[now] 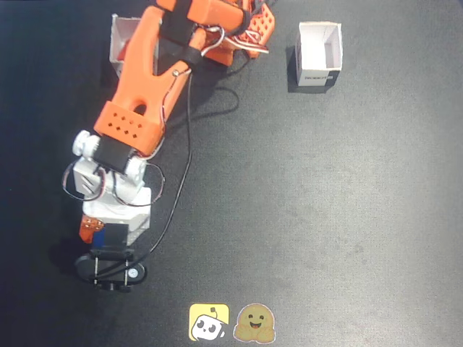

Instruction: Put the red cube in the right box and the blue cube in the left box.

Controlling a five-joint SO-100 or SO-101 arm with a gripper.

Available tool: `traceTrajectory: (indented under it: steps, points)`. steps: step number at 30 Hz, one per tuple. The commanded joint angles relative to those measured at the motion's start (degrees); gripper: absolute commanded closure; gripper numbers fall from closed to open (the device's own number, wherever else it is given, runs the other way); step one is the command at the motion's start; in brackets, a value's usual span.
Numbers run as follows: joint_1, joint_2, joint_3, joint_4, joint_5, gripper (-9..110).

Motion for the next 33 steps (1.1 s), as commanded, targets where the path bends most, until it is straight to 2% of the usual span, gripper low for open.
traceTrajectory:
  steps: [1, 33]
  points:
    - [-0.2, 0.5, -4.0, -1.6, -0.2, 81]
    - [2.0, -5.3, -3.3, -5.9, -1.2, 81]
